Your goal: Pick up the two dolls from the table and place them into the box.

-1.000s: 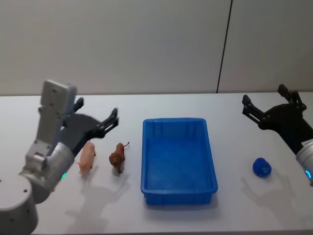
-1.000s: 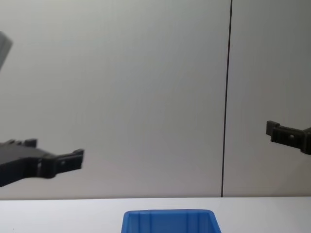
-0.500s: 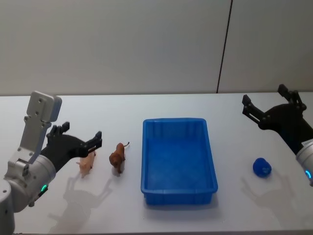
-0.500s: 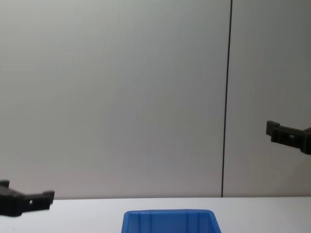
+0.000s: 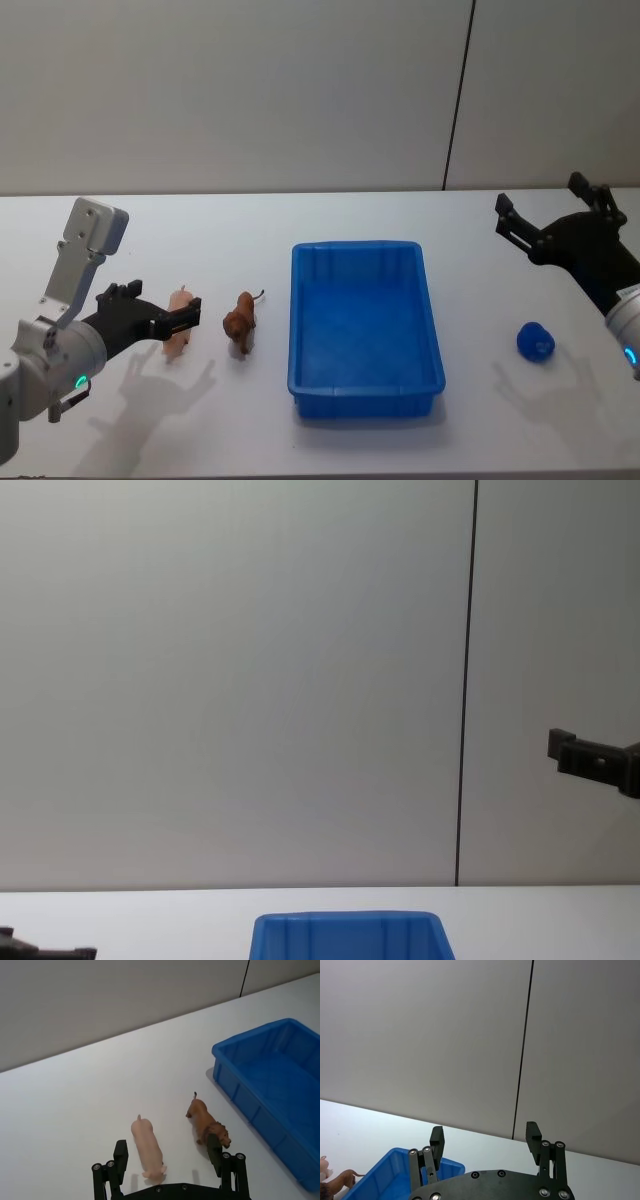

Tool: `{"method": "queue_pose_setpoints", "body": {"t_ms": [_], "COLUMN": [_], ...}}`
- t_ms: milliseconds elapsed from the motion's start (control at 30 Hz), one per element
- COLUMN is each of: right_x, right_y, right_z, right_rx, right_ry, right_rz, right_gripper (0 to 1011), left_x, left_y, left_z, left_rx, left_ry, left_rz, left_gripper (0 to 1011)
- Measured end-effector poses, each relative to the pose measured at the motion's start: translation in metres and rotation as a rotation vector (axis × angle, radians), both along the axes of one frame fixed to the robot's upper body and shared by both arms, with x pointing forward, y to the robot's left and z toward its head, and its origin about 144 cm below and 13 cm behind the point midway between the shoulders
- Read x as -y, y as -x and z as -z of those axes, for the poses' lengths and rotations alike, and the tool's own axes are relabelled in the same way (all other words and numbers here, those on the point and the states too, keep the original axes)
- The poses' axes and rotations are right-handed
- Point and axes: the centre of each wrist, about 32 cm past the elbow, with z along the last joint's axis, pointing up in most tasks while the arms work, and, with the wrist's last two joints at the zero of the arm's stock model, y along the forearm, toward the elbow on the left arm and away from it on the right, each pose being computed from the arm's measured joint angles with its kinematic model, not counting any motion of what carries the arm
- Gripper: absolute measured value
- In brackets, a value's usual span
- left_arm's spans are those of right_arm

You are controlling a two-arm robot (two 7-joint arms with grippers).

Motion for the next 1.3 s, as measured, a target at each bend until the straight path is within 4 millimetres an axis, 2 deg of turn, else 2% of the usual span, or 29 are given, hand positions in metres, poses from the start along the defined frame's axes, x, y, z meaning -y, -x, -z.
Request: {"method": "queue_pose_setpoints", "body": {"t_ms": [667, 1300], "right_x": [0.0, 0.0], "right_y": [0.0, 0.0], "right_z": [0.0, 0.0], "right_rx": [0.0, 0.0], "right_ry": [0.0, 0.0], "right_rz": [0.0, 0.0], "right_gripper": [1001, 1001], "left_x": [-0.023, -0.039], "left_y": [-0.049, -0.08], "left_z": [0.034, 0.057], "left_rx": [-0.124, -0.193], "left_ry": [0.029, 0.038], "left_rz": [-0.032, -0.016], "left_gripper": [1001, 1001]}}
